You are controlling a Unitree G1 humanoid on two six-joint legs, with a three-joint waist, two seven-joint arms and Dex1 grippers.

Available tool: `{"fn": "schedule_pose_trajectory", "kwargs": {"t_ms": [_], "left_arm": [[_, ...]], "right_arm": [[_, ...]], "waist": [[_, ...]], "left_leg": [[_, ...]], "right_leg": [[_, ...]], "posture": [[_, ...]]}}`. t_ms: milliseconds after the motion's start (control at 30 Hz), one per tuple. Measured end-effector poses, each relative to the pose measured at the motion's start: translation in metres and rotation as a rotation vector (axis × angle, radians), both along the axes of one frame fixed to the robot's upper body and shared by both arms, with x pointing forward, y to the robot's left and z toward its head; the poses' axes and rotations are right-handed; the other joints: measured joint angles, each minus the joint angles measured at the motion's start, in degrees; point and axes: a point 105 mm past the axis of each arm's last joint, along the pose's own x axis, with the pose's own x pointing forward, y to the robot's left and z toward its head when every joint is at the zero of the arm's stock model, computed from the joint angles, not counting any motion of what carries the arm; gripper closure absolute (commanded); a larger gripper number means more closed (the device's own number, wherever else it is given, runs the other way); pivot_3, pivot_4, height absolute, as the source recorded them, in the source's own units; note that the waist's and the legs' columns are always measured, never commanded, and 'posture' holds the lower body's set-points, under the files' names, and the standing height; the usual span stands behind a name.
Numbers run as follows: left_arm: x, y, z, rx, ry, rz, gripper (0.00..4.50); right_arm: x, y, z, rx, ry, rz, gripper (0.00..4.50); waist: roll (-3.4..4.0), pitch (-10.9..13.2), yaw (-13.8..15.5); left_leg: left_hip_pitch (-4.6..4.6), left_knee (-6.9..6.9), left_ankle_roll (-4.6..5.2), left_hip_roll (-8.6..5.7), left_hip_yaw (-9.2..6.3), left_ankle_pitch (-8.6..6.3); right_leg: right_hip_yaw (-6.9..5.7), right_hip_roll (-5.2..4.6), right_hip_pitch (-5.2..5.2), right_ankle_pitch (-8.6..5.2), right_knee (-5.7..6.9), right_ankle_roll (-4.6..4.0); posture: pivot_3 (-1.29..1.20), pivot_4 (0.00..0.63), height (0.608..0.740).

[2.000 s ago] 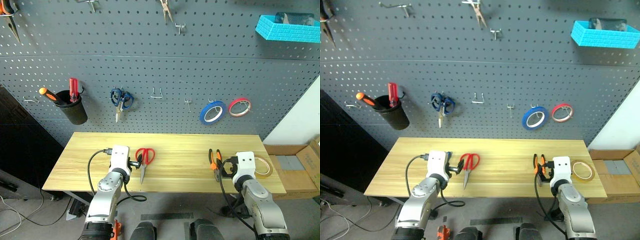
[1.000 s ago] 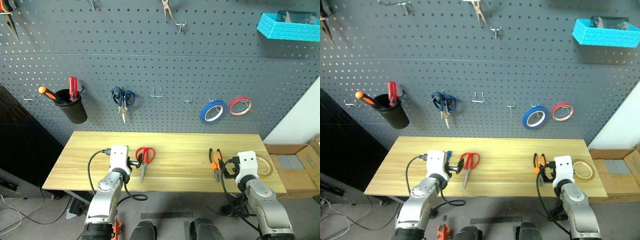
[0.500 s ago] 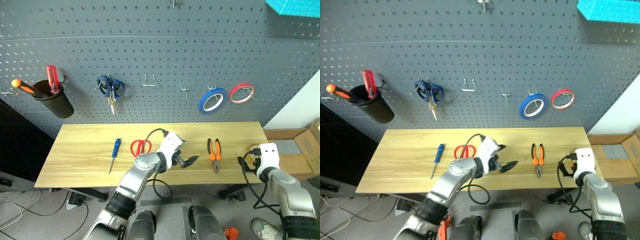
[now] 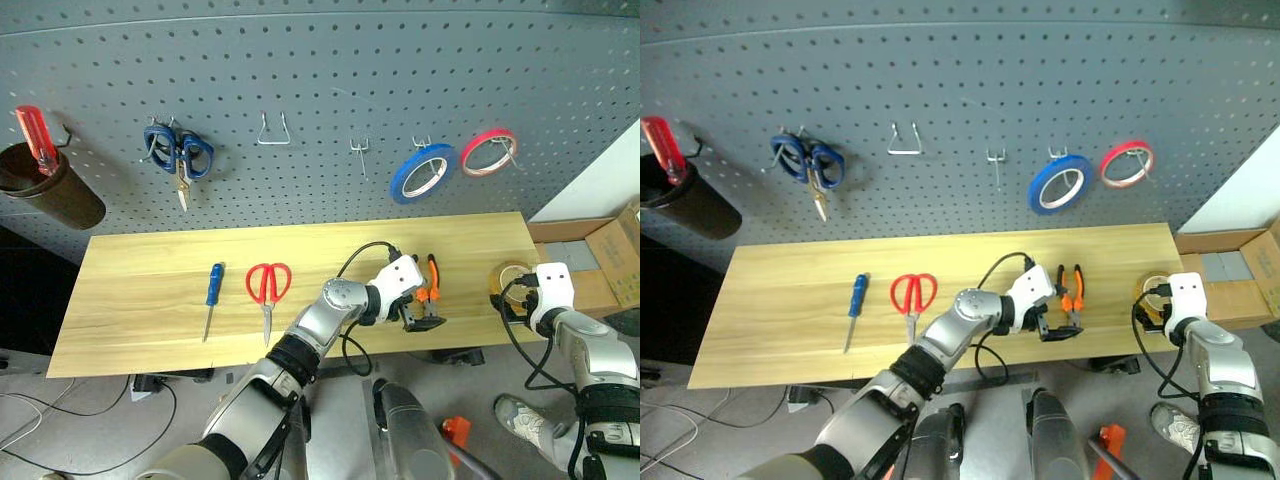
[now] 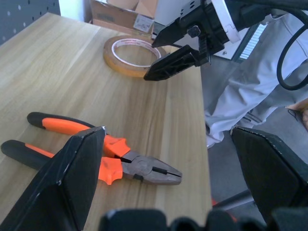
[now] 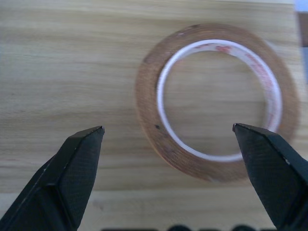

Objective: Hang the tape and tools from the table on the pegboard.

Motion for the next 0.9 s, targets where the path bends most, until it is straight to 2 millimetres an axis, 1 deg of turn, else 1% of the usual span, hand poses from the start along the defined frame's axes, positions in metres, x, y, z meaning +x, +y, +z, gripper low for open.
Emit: {"fn": "schedule_pose_trajectory", "kwargs": {"t_ms": [100,233,433,533,567,667,833,900], "left_arm": [[0.002,0.002,-0.004,0.014,0.006,0.004,0.01],[0.001,0.004,-0.007,0.028,0.002,-0.009,0.01],[0.005,0.009,-0.005,0.022,0.006,0.008,0.01],[0.004,0.007,-0.003,0.017,0.009,0.006,0.0],[0.004,0.006,-0.002,0.013,0.01,0.004,0.0],[0.003,0.004,-0.002,0.01,0.01,0.002,0.0],[0.006,0.003,0.004,0.002,-0.001,0.006,0.0],[0.008,0.001,0.007,0.002,-0.013,0.004,0.0]], "right_arm": [[0.005,0.004,0.002,-0.01,-0.007,0.025,0.0],[0.013,0.008,0.003,-0.004,-0.016,0.055,0.0],[0.021,0.003,0.003,0.035,-0.002,0.059,0.0],[0.023,0.0,0.004,0.074,0.014,0.048,0.61],[0.023,-0.001,0.004,0.085,0.017,0.043,0.87],[0.021,-0.002,0.004,0.132,0.023,0.027,1.92],[0.021,0.003,0.002,0.146,0.035,0.039,3.71],[0.022,0.004,0.002,0.146,0.035,0.041,4.34]], "waist": [[0.01,0.7,-0.03],[-0.01,1.37,-0.03],[-0.19,1.48,0.08],[-0.23,1.5,0.13],[-0.23,1.5,0.16],[-0.28,1.52,0.12],[-0.47,1.62,0.11],[-0.48,1.63,0.08]], "left_leg": [[0.03,0.02,-0.01,0.0,0.0,0.01],[0.01,0.07,-0.02,0.01,0.01,0.01],[0.01,0.1,-0.03,0.01,0.0,0.01],[0.0,0.15,-0.03,0.01,-0.01,0.01],[-0.01,0.15,-0.03,0.01,-0.01,0.01],[-0.01,0.14,-0.04,0.03,-0.02,0.0],[-0.01,0.18,-0.04,0.03,-0.03,0.01],[-0.01,0.21,-0.05,0.03,-0.02,0.01]], "right_leg": [[0.02,0.01,-0.01,-0.16,0.07,0.26],[0.03,0.01,-0.02,-0.16,0.07,0.28],[0.02,0.0,-0.01,-0.16,0.07,0.29],[0.02,0.01,-0.01,-0.15,0.09,0.3],[0.02,0.01,-0.01,-0.15,0.08,0.3],[0.01,0.01,-0.01,-0.15,0.07,0.3],[0.0,0.02,-0.01,-0.14,0.09,0.33],[0.01,0.02,0.0,-0.13,0.09,0.34]], "posture": [[-0.13,0.438,0.74],[-0.12,0.438,0.74],[-0.11,0.434,0.74],[-0.11,0.429,0.74],[-0.11,0.428,0.74],[-0.11,0.425,0.74],[-0.11,0.412,0.74],[-0.11,0.401,0.74]]}}
